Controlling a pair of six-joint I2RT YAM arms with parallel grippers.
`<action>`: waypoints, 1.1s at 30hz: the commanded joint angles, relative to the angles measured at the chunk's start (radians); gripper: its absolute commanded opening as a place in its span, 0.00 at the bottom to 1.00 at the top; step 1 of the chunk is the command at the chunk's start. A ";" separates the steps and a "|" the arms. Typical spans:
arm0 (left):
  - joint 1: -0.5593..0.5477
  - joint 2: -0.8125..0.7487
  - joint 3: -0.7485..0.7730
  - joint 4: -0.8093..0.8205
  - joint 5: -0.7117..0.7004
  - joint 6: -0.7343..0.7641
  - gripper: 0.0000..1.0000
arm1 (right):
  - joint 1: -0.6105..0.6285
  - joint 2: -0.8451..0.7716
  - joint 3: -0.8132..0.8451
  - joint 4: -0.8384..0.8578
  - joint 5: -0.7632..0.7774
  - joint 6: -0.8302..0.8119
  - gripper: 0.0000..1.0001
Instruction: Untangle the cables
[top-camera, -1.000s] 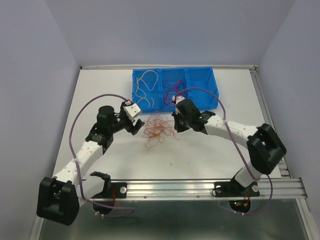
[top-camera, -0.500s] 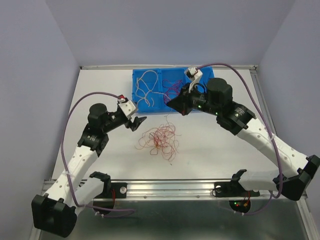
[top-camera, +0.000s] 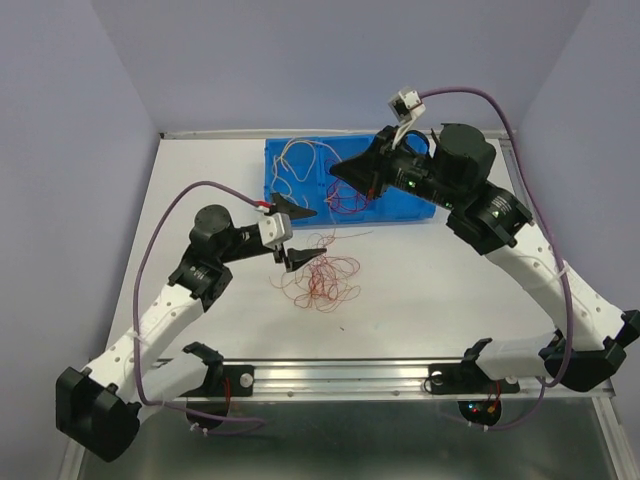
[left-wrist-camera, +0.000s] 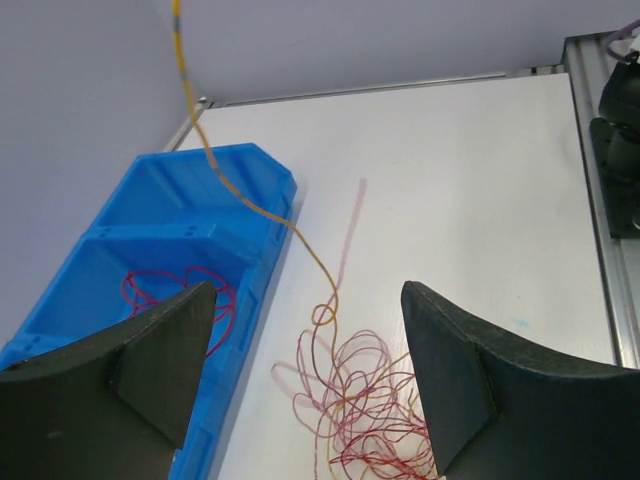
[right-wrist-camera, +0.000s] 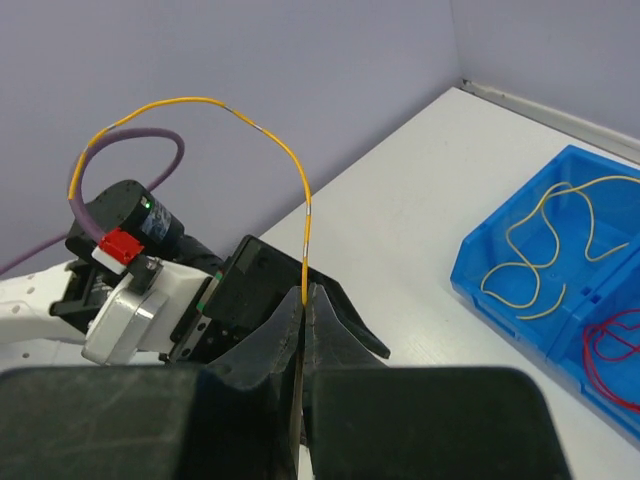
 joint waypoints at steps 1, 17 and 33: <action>-0.038 0.010 -0.016 0.182 0.015 -0.084 0.86 | 0.004 0.002 0.065 0.011 0.011 0.023 0.01; -0.148 0.280 0.121 0.270 -0.117 -0.167 0.41 | 0.004 0.057 0.200 0.039 -0.013 0.055 0.01; -0.159 0.341 -0.051 0.345 -0.134 -0.120 0.32 | 0.004 0.177 0.724 0.259 0.250 0.027 0.01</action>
